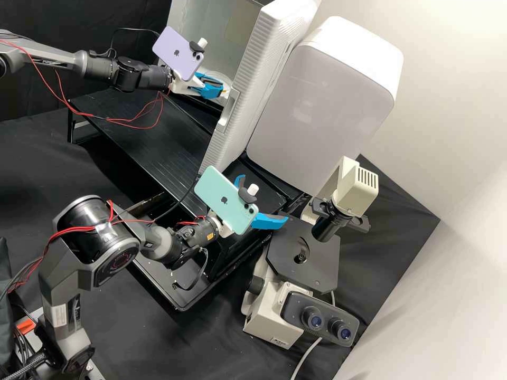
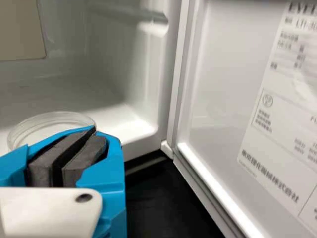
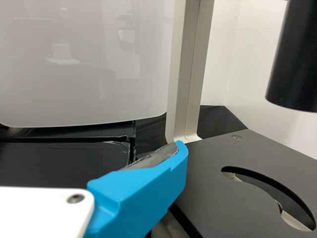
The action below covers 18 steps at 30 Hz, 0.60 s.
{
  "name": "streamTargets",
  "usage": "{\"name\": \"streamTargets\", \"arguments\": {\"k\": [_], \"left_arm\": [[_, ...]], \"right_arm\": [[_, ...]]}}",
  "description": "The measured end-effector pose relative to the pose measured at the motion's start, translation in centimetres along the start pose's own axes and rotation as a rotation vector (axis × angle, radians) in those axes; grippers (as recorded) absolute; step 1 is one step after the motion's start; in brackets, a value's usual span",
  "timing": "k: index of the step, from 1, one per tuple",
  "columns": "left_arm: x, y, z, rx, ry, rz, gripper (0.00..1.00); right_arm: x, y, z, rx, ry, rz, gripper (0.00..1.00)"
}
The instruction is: Place the petri dish in the incubator
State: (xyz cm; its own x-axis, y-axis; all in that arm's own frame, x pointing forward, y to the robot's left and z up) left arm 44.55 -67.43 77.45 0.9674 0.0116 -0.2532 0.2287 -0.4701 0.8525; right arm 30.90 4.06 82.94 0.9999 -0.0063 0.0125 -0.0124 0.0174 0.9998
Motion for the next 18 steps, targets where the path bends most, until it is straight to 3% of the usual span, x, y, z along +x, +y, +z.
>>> {"name": "streamTargets", "arguments": {"k": [18], "left_arm": [[0.6,-2.1,-0.1,0.017,0.009,-0.051,0.0]], "right_arm": [[0.0,0.0,0.0,0.0,0.0,0.0,1.0]]}}
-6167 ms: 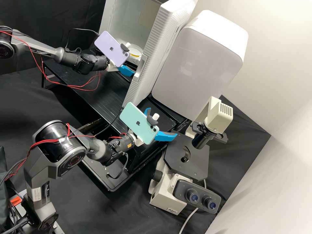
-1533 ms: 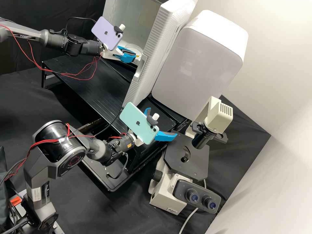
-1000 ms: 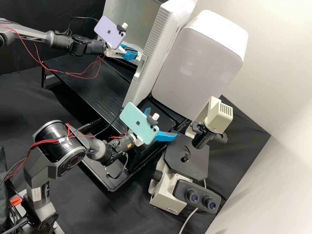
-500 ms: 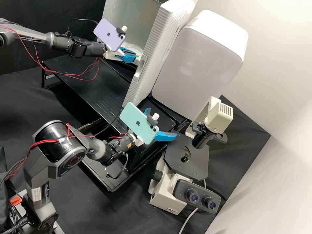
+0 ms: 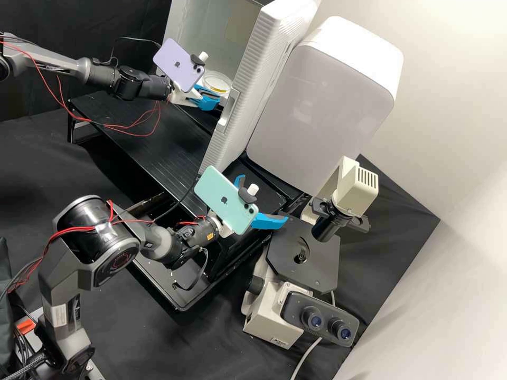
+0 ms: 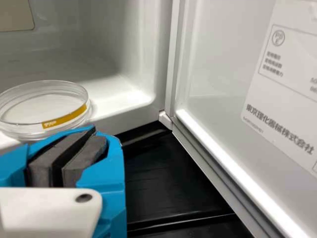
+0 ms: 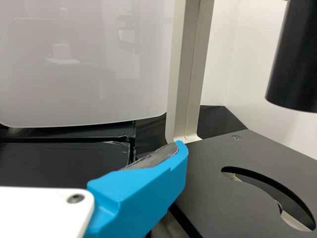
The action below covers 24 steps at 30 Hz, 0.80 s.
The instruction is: Place the petri dish in the incubator
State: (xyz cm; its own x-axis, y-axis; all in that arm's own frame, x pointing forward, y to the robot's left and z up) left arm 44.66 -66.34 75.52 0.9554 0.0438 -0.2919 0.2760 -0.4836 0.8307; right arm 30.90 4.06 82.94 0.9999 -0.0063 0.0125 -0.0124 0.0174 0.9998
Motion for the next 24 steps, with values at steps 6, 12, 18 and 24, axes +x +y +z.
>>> {"name": "streamTargets", "arguments": {"k": [6,12,18,24], "left_arm": [[0.2,0.0,-0.4,-0.001,0.01,-0.002,0.0],[1.0,0.6,-1.1,-0.01,0.029,0.02,0.0],[1.1,1.5,-0.8,-0.019,0.022,0.05,0.0],[1.5,1.9,-0.6,-0.024,0.023,0.069,0.0]], "right_arm": [[0.0,0.0,0.0,0.0,0.0,0.0,1.0],[0.0,0.0,0.0,0.0,0.0,0.0,1.0],[0.0,0.0,0.0,0.0,0.0,0.0,1.0],[0.0,0.0,0.0,0.0,0.0,0.0,1.0]]}}
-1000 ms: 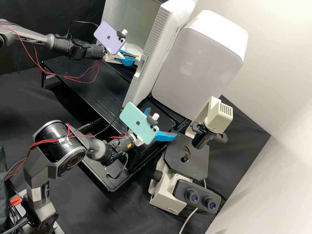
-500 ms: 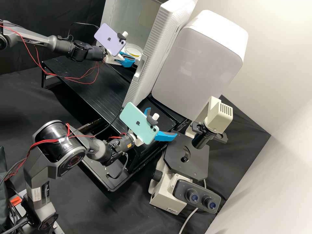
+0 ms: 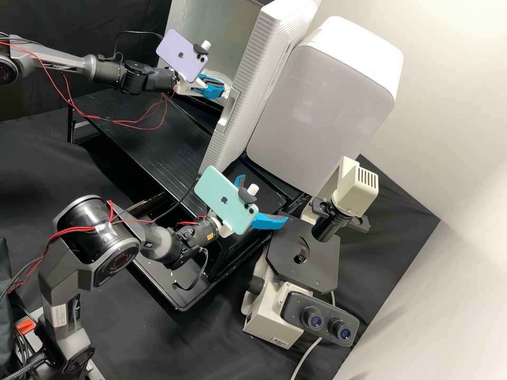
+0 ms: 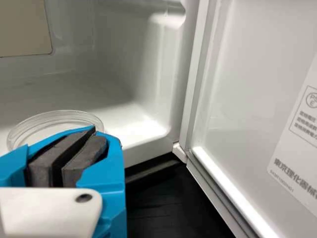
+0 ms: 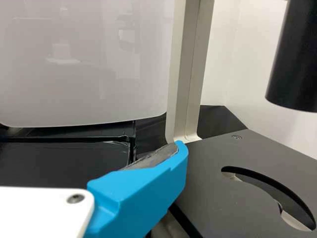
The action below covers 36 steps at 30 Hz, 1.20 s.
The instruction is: Place the petri dish in the incubator
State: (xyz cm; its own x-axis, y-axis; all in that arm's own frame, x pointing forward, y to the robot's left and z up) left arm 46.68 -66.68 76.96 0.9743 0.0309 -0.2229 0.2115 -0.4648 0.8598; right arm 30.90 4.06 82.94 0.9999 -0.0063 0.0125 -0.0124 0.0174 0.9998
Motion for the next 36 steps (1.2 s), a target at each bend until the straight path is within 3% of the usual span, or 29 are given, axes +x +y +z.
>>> {"name": "streamTargets", "arguments": {"k": [11,28,36], "left_arm": [[0.3,-0.6,0.1,0.004,0.009,-0.008,0.0],[0.8,-2.8,0.1,0.022,0.016,-0.058,0.0],[1.5,-3.2,-0.8,0.023,0.036,-0.067,0.0]], "right_arm": [[0.0,0.0,0.0,0.0,0.0,0.0,1.0],[0.0,0.0,0.0,0.0,0.0,0.0,1.0],[0.0,0.0,0.0,0.0,0.0,0.0,1.0]]}}
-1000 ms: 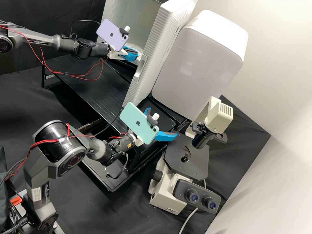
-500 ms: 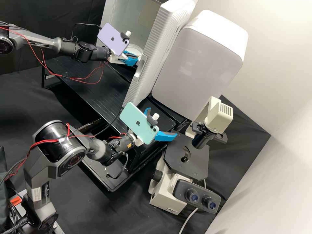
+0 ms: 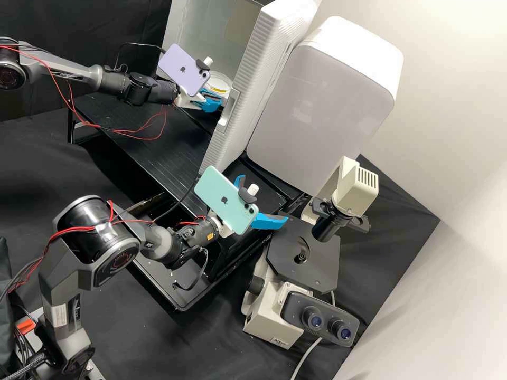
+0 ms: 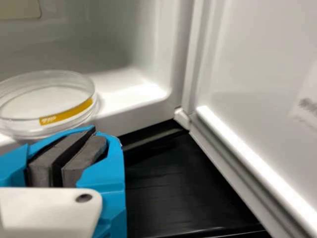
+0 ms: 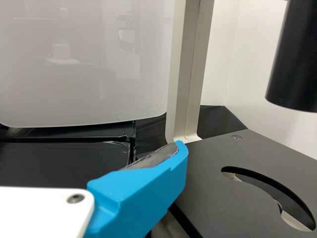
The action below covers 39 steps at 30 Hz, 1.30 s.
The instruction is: Place the petri dish in the incubator
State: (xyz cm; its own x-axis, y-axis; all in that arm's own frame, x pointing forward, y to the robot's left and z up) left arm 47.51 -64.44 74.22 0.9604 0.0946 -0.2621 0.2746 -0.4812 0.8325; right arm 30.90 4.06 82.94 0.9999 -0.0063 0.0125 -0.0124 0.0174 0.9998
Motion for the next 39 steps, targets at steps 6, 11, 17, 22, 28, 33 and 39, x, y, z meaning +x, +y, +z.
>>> {"name": "streamTargets", "arguments": {"k": [6,11,17,22,28,33,39], "left_arm": [[0.9,-0.1,-0.6,-0.008,0.015,0.003,0.0],[1.0,0.2,-0.6,-0.045,0.014,0.006,0.0],[1.2,0.6,-0.4,-0.087,0.009,0.011,0.0],[1.2,0.6,-0.4,-0.087,0.009,0.011,0.0],[1.1,0.6,-0.2,-0.087,0.005,0.012,0.0],[1.0,0.3,-0.2,-0.082,0.005,0.005,0.0],[0.8,-0.5,-0.3,-0.07,0.012,-0.021,0.0]], "right_arm": [[0.0,0.0,0.0,0.0,0.0,0.0,1.0],[0.0,0.0,0.0,0.0,0.0,0.0,1.0],[0.0,0.0,0.0,0.0,0.0,0.0,1.0],[0.0,0.0,0.0,0.0,0.0,0.0,1.0],[0.0,0.0,0.0,0.0,0.0,0.0,1.0],[0.0,0.0,0.0,0.0,0.0,0.0,1.0],[0.0,0.0,0.0,0.0,0.0,0.0,1.0]]}}
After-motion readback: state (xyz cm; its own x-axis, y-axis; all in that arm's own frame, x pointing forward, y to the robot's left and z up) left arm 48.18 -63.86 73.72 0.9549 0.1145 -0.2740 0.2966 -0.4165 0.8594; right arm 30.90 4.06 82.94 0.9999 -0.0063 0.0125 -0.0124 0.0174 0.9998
